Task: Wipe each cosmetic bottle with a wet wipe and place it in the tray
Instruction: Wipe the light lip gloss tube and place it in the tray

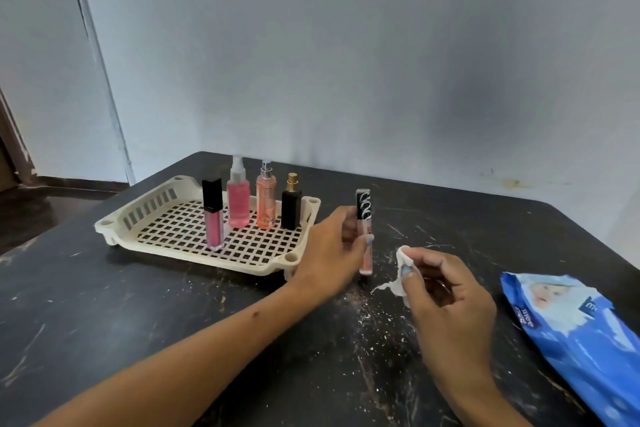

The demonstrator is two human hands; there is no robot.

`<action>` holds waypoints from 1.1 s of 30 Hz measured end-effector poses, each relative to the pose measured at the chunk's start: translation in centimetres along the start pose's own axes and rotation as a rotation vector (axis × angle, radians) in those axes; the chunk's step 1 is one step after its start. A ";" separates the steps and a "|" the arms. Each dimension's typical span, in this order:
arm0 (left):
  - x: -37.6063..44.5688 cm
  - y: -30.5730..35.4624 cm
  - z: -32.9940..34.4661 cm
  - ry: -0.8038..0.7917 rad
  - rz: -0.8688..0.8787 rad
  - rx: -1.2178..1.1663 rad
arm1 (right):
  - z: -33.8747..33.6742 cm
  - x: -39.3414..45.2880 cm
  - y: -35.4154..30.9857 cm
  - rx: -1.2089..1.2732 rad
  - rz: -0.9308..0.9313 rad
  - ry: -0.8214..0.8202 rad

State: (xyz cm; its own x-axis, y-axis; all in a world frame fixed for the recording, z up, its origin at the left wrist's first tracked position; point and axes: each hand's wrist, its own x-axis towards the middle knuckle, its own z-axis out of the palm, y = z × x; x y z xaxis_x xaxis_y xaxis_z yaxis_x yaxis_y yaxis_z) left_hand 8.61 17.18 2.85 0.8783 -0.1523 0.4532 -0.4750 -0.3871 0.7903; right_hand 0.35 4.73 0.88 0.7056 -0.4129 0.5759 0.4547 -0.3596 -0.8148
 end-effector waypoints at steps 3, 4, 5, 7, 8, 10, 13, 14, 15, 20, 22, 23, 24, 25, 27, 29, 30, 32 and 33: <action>-3.1 0.8 -1.5 -0.129 0.038 -0.119 | -0.2 -0.1 -0.4 -0.009 -0.056 -0.009; -4.1 1.1 -2.0 -0.166 0.039 -0.157 | -0.3 -0.1 -0.5 -0.008 -0.079 -0.013; -5.1 1.4 -2.4 -0.198 0.034 -0.190 | -0.2 -0.2 -0.5 -0.009 -0.100 -0.019; -6.7 1.8 -3.2 -0.256 0.008 -0.262 | -0.2 -0.4 -0.5 -0.014 -0.147 -0.036; -7.2 1.8 -3.5 -0.279 -0.006 -0.291 | -0.1 -0.6 -0.5 -0.015 -0.171 -0.046; -7.6 1.6 -3.7 -0.300 -0.021 -0.314 | 0.1 -0.8 -0.6 -0.031 -0.231 -0.072; -7.2 1.2 -3.6 -0.281 -0.034 -0.343 | 0.2 -1.0 -0.7 -0.089 -0.316 -0.102; -7.0 1.1 -3.5 -0.281 -0.037 -0.349 | 0.3 -0.9 -0.7 -0.099 -0.330 -0.113; -6.9 1.0 -3.4 -0.287 -0.043 -0.351 | 0.3 -0.9 -0.6 -0.107 -0.340 -0.124; -6.8 0.8 -3.2 -0.326 -0.078 -0.364 | 0.5 -0.8 -0.3 -0.129 -0.371 -0.130; -6.9 0.8 -3.3 -0.334 -0.080 -0.375 | 0.5 -0.7 -0.1 -0.152 -0.382 -0.126; -6.8 0.9 -3.4 -0.333 -0.081 -0.383 | 0.5 -0.7 -0.1 -0.160 -0.393 -0.128; -6.8 0.9 -3.5 -0.330 -0.083 -0.392 | 0.4 -0.7 -0.1 -0.163 -0.404 -0.132; -6.8 0.9 -3.5 -0.328 -0.087 -0.401 | 0.4 -0.8 0.0 -0.161 -0.414 -0.135; -6.8 0.8 -3.5 -0.334 -0.100 -0.411 | 0.3 -0.6 0.1 -0.154 -0.414 -0.126; -6.8 0.9 -3.4 -0.359 -0.099 -0.403 | 0.1 -0.5 0.2 -0.160 -0.408 -0.112; -6.8 0.9 -3.3 -0.372 -0.099 -0.396 | 0.0 -0.4 0.3 -0.170 -0.415 -0.110; -6.8 0.9 -3.2 -0.379 -0.104 -0.393 | 0.1 -0.5 0.3 -0.183 -0.444 -0.120; -6.8 0.9 -3.2 -0.374 -0.110 -0.399 | 0.1 -0.5 0.4 -0.183 -0.456 -0.125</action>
State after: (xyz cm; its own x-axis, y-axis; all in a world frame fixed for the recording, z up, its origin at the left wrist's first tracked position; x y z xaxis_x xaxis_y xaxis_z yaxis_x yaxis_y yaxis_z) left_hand 2.05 20.79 1.84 0.8488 -0.4713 0.2397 -0.3000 -0.0558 0.9523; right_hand 0.21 4.93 0.29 0.5221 -0.0802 0.8491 0.6367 -0.6258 -0.4506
